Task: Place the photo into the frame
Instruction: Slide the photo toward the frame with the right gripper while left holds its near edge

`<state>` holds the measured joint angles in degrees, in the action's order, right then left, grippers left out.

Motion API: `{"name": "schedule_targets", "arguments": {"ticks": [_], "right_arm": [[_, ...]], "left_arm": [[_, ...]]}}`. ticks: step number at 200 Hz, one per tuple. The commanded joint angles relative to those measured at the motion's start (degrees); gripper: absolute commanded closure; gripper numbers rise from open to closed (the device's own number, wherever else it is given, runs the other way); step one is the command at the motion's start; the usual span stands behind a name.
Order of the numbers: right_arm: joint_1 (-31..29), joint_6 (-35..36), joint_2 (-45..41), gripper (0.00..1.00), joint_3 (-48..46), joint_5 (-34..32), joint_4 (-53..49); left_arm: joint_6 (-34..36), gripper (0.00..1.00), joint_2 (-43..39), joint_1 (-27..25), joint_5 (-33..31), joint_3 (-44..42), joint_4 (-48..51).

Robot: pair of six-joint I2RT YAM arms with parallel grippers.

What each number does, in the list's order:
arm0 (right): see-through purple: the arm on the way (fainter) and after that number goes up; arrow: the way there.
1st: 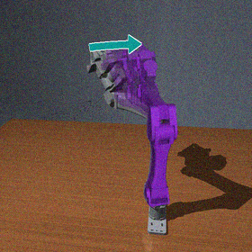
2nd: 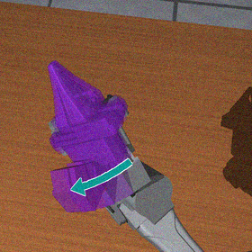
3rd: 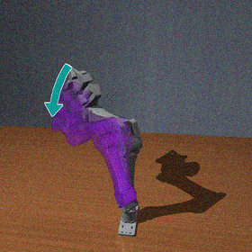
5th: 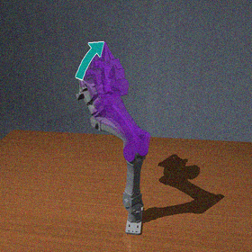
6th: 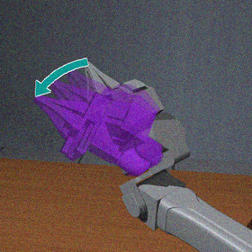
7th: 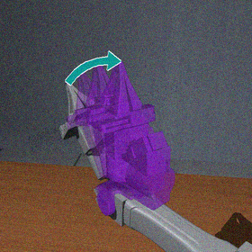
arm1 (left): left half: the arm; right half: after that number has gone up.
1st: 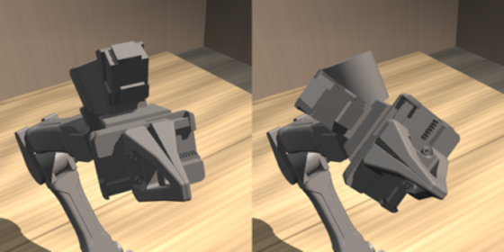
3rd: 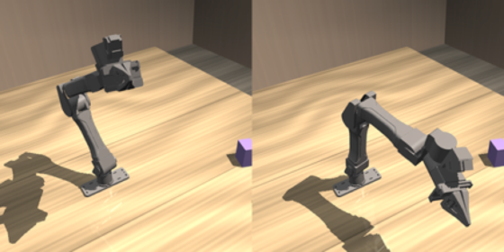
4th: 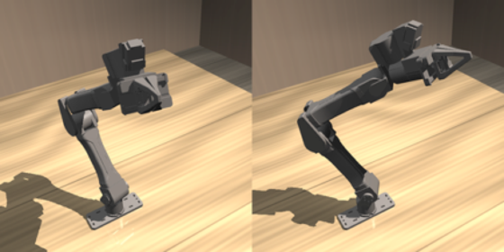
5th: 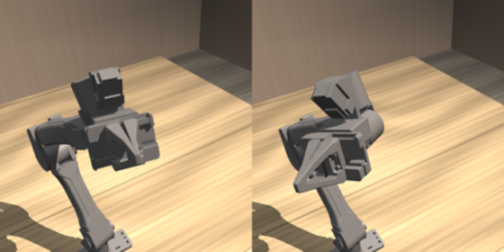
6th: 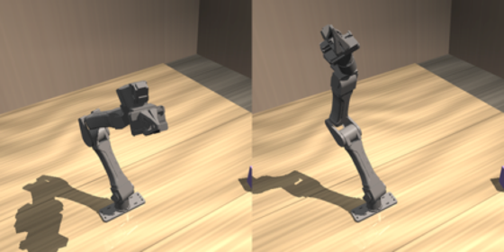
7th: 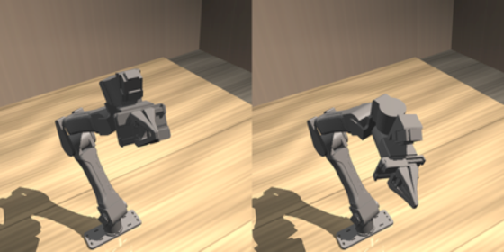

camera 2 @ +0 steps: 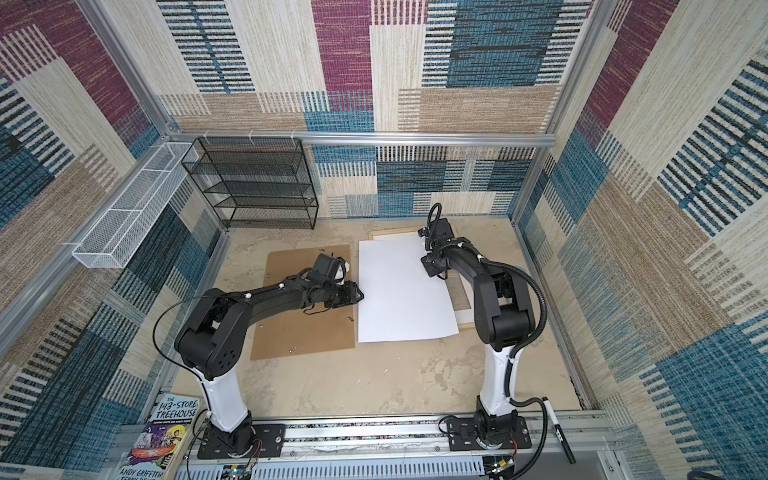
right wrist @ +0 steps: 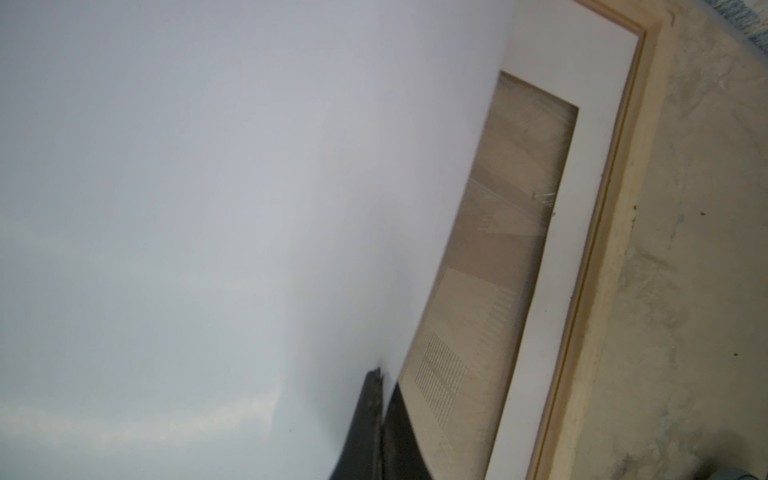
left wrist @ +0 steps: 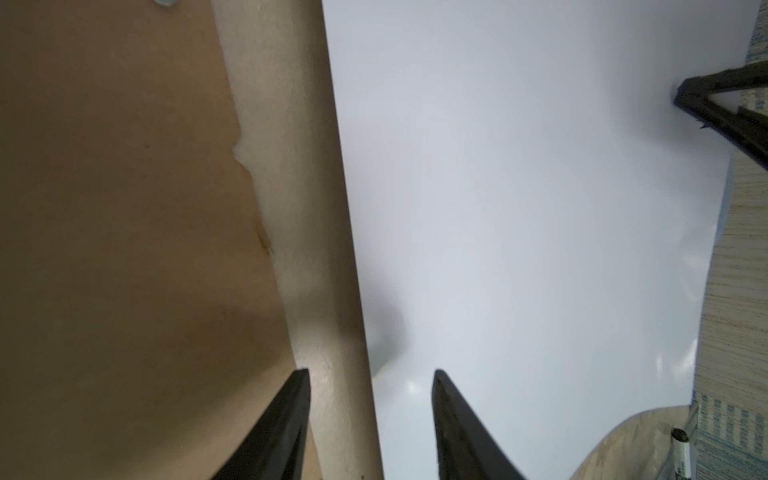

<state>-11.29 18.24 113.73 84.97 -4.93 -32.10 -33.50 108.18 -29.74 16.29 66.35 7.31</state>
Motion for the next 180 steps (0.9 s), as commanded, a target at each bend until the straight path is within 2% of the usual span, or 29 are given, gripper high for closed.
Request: {"name": "schedule_targets", "arguments": {"ticks": [1,52,136,180], "right_arm": [[0.00,0.15,-0.58,1.00,-0.30,0.57,2.12],[0.00,-1.53,-1.05,1.00,-1.33,2.63,2.91],[1.69,-8.04,-2.67,1.00,-2.70,10.04,4.08],[1.74,-8.44,-4.36,1.00,-3.41,11.08,3.55]], "left_arm": [[-1.16,0.51,0.69,-0.05,3.13,0.45,-2.79],[-1.94,0.57,1.76,-0.41,5.12,0.55,-5.27],[-2.63,0.87,0.85,-0.68,6.38,0.09,-6.79],[-2.96,0.98,0.20,-1.35,6.81,0.62,-6.92]]}}
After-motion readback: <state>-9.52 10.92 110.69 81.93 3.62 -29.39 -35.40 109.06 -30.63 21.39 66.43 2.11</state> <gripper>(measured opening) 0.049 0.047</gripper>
